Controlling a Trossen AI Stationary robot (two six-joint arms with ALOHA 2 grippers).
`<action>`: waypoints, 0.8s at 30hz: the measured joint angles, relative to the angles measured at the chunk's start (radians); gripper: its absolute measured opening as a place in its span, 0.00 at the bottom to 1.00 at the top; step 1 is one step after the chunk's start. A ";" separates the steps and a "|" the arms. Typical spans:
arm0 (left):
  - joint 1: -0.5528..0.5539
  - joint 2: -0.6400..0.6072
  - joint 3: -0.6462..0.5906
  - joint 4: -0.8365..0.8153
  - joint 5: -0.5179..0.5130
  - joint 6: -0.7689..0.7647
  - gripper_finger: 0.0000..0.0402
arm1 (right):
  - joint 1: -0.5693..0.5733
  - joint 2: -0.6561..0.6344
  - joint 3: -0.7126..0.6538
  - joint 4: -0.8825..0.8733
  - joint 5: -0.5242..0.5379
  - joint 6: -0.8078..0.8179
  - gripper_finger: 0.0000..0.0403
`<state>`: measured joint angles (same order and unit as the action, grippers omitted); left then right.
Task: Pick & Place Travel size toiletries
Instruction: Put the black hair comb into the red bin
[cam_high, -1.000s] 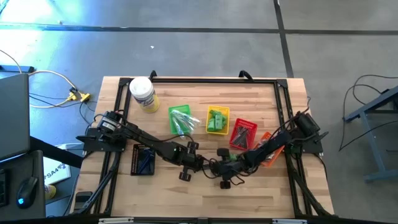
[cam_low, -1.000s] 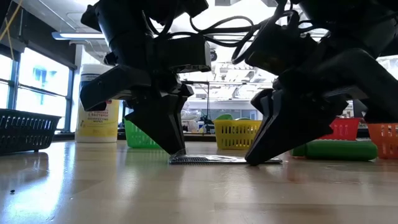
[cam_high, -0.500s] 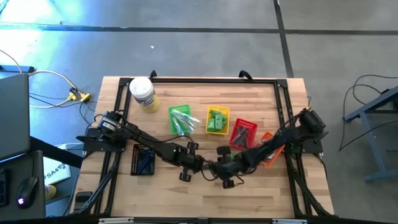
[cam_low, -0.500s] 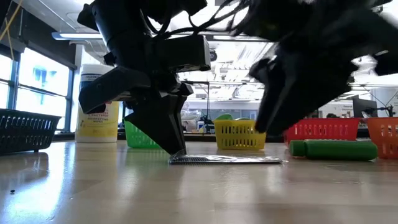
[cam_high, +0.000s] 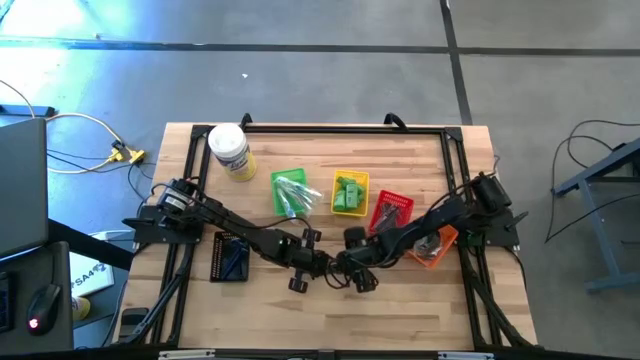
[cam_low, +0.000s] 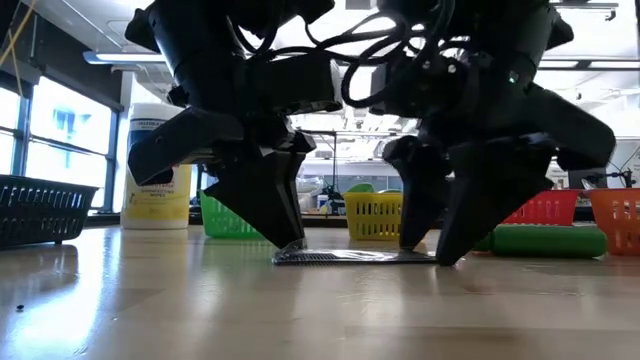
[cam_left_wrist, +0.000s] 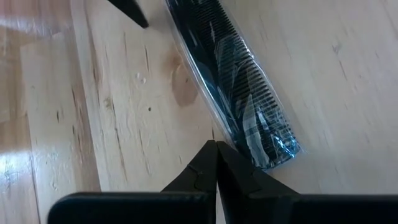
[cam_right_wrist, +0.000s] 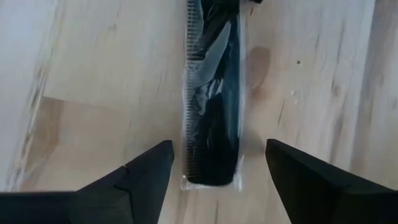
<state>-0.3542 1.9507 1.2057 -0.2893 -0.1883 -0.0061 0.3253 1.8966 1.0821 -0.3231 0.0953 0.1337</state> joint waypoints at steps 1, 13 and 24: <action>0.000 0.000 0.000 0.001 0.000 0.001 0.00 | 0.000 0.002 0.003 0.004 -0.003 -0.013 0.62; 0.001 0.000 0.001 0.000 0.014 0.006 0.00 | -0.020 0.094 0.011 0.044 -0.072 -0.071 0.31; 0.001 -0.001 0.002 -0.002 0.019 0.002 0.00 | -0.026 0.099 0.008 0.066 -0.064 -0.044 0.07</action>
<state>-0.3534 1.9495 1.2076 -0.2909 -0.1696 -0.0044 0.2993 1.9961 1.0901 -0.2576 0.0318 0.0892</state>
